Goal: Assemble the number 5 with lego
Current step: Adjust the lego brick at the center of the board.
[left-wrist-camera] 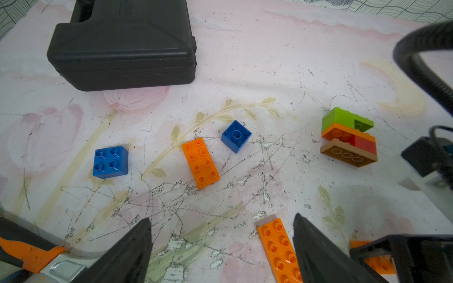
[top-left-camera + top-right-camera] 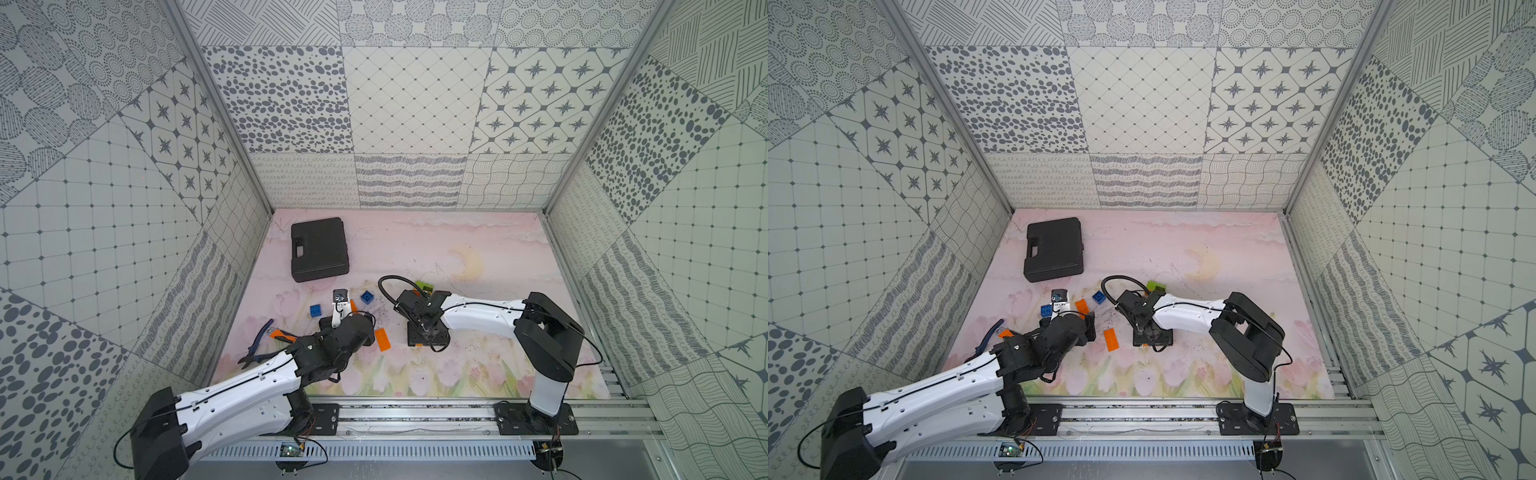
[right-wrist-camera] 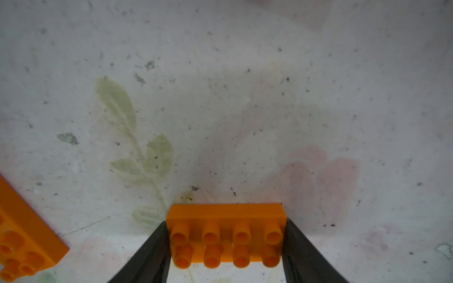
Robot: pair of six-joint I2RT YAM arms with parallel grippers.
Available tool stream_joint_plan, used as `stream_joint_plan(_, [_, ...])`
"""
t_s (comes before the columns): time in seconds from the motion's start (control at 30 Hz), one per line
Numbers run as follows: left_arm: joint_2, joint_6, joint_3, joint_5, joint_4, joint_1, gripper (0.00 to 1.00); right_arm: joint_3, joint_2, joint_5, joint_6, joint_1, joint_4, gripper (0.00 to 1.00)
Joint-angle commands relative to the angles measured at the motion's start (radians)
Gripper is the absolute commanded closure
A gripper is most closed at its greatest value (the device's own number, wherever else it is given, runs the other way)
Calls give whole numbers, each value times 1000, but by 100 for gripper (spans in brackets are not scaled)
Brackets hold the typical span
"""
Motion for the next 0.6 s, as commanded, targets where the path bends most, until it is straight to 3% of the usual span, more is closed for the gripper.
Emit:
stream_joint_plan(0.0, [0,-10,4,-7,-4,7,7,7,9,2,-31,5,8,30])
stream_joint_plan(0.3, [1,-9,11,-7,-10,9,7,13,-46,21,-30,1,-19,10])
stream_joint_plan(0.57, [3,-59,27,-29,-57,20,6,-6,-147,-8,-93,6,96,3])
